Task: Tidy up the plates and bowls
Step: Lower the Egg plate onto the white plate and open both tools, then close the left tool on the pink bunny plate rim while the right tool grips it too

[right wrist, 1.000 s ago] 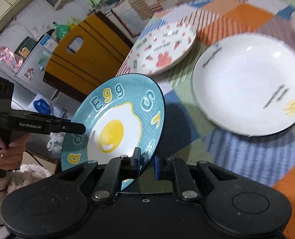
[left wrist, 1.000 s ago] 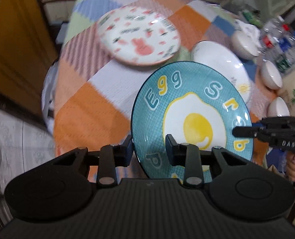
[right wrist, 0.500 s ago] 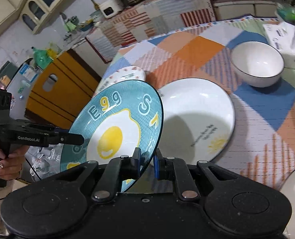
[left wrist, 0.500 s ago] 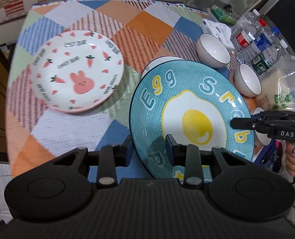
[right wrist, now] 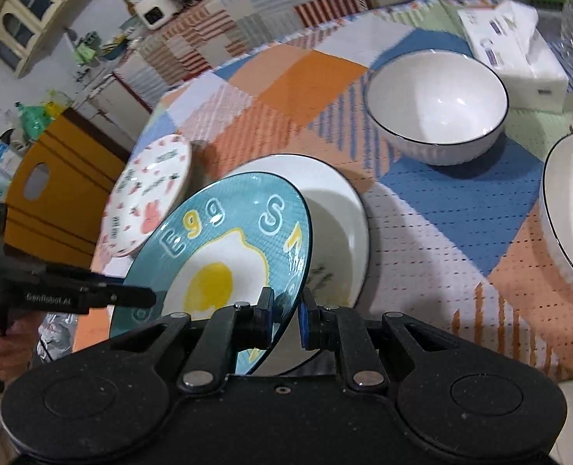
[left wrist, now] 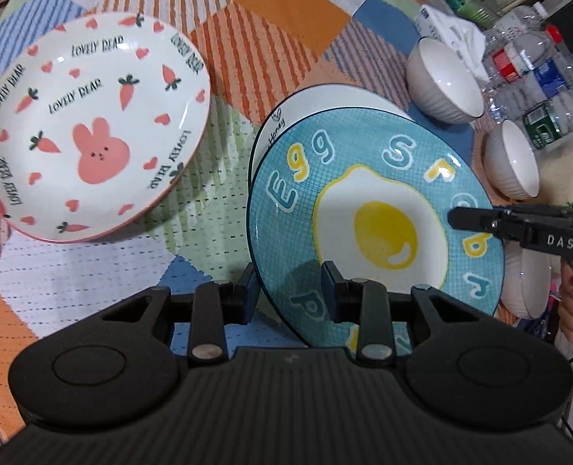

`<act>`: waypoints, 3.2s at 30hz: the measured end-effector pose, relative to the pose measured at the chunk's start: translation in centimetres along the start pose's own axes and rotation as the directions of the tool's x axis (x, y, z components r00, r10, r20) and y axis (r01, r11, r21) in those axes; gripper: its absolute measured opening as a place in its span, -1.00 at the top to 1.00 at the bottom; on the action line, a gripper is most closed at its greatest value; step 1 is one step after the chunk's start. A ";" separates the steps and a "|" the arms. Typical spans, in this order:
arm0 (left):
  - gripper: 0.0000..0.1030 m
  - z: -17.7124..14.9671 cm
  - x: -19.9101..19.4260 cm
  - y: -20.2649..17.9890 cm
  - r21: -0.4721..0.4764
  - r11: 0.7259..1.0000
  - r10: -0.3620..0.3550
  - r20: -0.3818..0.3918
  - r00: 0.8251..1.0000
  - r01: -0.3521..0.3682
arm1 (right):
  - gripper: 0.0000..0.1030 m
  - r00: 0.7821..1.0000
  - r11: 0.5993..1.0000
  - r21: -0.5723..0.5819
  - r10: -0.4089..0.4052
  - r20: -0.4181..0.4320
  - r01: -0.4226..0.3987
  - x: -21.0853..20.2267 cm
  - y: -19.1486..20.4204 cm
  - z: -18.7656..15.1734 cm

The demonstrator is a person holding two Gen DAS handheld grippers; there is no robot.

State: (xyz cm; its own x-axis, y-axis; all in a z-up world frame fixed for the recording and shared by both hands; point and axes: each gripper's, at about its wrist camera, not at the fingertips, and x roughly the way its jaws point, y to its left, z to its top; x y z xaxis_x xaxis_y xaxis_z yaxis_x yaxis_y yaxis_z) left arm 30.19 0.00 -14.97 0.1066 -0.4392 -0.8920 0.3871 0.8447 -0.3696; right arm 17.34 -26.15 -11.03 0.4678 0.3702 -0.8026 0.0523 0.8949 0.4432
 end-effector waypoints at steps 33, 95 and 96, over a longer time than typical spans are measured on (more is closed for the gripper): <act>0.41 -0.5 2.3 -2.2 -0.014 0.997 0.078 -0.048 0.996 -0.079 | 0.28 0.841 0.732 -0.449 -0.533 0.091 0.512 5.3 6.4 0.2; -0.16 0.3 -7.1 11.6 -0.136 0.899 0.437 0.323 0.840 -0.416 | -0.29 0.992 0.979 -0.170 0.103 -0.072 -0.114 13.8 12.1 12.2; -0.16 0.3 -6.9 11.8 -0.139 0.905 0.426 0.321 0.846 -0.403 | -0.29 0.991 0.982 -0.146 0.107 -0.081 -0.118 14.3 12.0 12.2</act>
State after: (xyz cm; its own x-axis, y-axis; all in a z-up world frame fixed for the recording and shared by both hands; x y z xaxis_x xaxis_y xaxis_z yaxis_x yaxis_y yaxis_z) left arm 34.27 12.94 -13.15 0.5489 -0.1100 -0.8286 0.1803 0.9835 -0.0111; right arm 35.37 -13.12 -12.29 0.3977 0.4828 -0.7802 -0.1326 0.8717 0.4718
